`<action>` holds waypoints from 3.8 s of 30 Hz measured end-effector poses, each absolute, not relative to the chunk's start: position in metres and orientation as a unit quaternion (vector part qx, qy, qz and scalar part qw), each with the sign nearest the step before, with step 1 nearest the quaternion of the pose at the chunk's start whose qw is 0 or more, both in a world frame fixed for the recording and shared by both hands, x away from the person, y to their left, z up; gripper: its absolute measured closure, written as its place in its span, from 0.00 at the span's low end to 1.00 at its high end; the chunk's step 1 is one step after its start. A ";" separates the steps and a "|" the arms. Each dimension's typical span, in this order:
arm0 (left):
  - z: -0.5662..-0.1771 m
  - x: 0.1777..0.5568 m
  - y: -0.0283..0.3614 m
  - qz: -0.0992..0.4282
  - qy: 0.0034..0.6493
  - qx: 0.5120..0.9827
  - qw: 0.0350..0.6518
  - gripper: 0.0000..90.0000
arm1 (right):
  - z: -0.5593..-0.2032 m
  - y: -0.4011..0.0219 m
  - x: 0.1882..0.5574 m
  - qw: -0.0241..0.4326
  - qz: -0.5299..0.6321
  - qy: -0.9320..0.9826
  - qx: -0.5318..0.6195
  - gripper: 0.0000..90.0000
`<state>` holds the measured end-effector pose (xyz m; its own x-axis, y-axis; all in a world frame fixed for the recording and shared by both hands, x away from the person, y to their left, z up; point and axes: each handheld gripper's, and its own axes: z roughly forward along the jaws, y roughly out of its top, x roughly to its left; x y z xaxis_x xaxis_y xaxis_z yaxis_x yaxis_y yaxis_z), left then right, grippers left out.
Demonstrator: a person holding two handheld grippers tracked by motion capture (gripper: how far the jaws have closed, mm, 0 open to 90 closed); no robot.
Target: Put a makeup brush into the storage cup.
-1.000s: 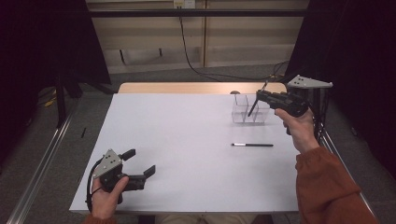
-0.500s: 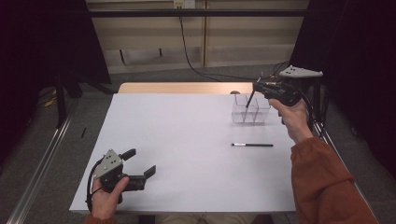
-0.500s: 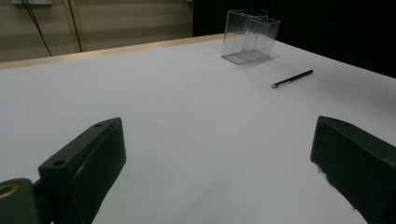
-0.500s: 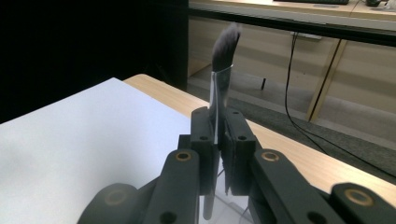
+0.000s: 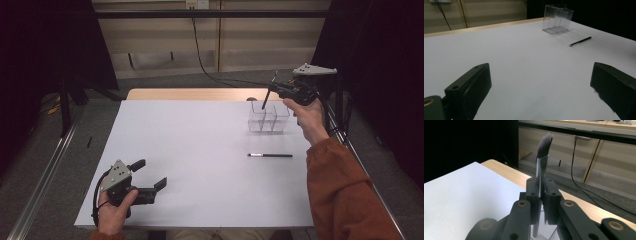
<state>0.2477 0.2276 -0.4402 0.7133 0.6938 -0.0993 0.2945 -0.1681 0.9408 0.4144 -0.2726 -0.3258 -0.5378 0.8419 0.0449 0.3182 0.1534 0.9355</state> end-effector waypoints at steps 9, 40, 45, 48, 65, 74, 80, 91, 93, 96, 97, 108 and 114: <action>-0.440 0.248 0.229 0.181 0.335 0.741 0.553 0.04 | -0.334 -0.268 0.424 0.257 0.502 0.715 0.413 0.94; -0.440 0.249 0.233 0.189 0.341 0.735 0.555 0.04 | -0.364 -0.268 0.432 0.238 0.487 0.719 0.434 0.94; -0.440 0.250 0.234 0.192 0.338 0.736 0.554 0.04 | -0.371 -0.269 0.432 0.235 0.485 0.718 0.440 0.94; -0.440 0.251 0.235 0.194 0.337 0.736 0.554 0.04 | -0.374 -0.269 0.432 0.234 0.485 0.717 0.442 0.94; -0.439 0.250 0.237 0.202 0.346 0.726 0.559 0.04 | -0.386 -0.269 0.435 0.228 0.478 0.718 0.453 0.93; -0.439 0.251 0.238 0.207 0.346 0.725 0.559 0.04 | -0.393 -0.273 0.434 0.222 0.478 0.714 0.461 0.93; -0.439 0.251 0.238 0.206 0.344 0.726 0.558 0.04 | -0.393 -0.274 0.433 0.219 0.482 0.709 0.466 0.87; -0.440 0.251 0.238 0.206 0.344 0.726 0.559 0.04 | -0.397 -0.280 0.426 0.225 0.493 0.694 0.475 0.58; -0.439 0.251 0.238 0.207 0.344 0.726 0.558 0.04 | -0.397 -0.281 0.424 0.224 0.496 0.693 0.473 0.51; -0.439 0.251 0.238 0.207 0.344 0.727 0.558 0.04 | -0.395 -0.283 0.420 0.223 0.501 0.694 0.467 0.39; -0.439 0.251 0.238 0.207 0.344 0.727 0.558 0.04 | -0.394 -0.283 0.419 0.224 0.504 0.693 0.464 0.37; -0.438 0.249 0.240 0.209 0.349 0.718 0.565 0.04 | -0.394 -0.287 0.397 0.226 0.527 0.686 0.448 0.20; -0.438 0.248 0.240 0.208 0.348 0.717 0.567 0.04 | -0.395 -0.291 0.384 0.225 0.536 0.679 0.448 0.10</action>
